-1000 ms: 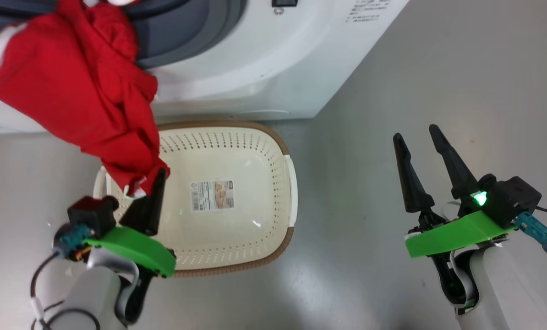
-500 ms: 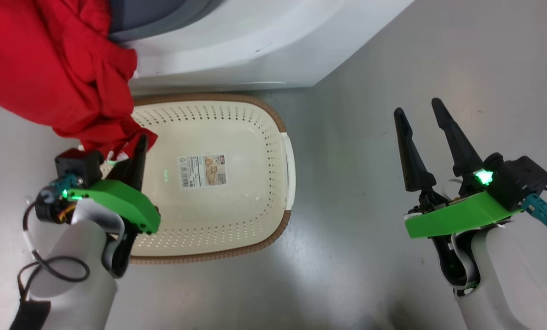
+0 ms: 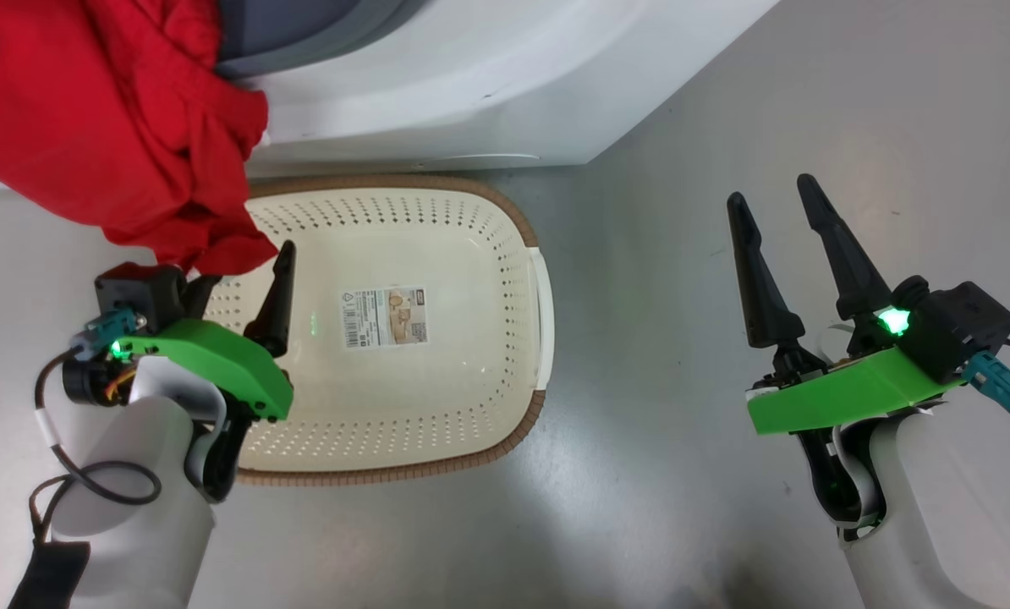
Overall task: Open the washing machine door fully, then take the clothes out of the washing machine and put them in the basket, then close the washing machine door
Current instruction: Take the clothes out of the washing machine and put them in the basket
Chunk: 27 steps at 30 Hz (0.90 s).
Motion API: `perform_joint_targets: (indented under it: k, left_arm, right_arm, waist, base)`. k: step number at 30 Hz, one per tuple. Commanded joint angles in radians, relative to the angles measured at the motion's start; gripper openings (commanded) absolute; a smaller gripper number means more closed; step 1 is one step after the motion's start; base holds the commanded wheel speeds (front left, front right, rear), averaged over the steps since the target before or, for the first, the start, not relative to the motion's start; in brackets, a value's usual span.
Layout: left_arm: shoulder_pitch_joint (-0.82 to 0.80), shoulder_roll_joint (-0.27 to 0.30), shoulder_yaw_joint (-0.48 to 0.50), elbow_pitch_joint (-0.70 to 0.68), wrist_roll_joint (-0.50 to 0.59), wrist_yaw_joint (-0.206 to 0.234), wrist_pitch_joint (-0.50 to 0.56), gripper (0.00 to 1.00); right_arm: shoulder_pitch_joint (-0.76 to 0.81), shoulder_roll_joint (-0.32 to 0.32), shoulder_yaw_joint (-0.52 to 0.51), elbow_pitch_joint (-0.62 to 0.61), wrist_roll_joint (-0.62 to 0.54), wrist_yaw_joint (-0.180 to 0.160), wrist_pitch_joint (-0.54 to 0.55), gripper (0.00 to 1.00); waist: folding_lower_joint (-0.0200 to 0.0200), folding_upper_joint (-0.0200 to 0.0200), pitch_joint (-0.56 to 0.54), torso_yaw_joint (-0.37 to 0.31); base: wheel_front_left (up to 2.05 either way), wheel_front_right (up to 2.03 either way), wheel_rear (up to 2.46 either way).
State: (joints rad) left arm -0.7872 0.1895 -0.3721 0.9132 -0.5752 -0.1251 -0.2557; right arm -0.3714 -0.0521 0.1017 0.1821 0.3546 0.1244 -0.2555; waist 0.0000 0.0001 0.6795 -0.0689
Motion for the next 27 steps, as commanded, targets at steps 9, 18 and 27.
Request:
perform_joint_targets:
  k: [9, 18, 27]
  left_arm:
    - [0.059, 0.027, 0.054, -0.085, 0.024, -0.006, -0.006, 1.00]
    - [0.149, 0.025, 0.119, -0.220, 0.053, -0.006, -0.006, 1.00]
    - [0.244, 0.023, 0.197, -0.368, 0.099, -0.006, -0.006, 1.00]
  right_arm:
    - [0.037, 0.002, 0.026, -0.005, -0.016, 0.006, -0.006, 1.00]
    - [0.055, 0.002, 0.028, 0.003, -0.020, 0.006, -0.006, 1.00]
    - [0.065, 0.002, 0.020, 0.001, -0.028, 0.006, -0.006, 1.00]
  waist:
    - [0.0000, -0.0001, -0.049, 0.013]
    - [0.0000, -0.0001, -0.090, 0.022]
    - [0.0000, -0.0001, -0.102, 0.033]
  base:
    - [0.00, 0.00, 0.00]
    - [0.00, 0.00, 0.00]
    - [0.00, 0.00, 0.00]
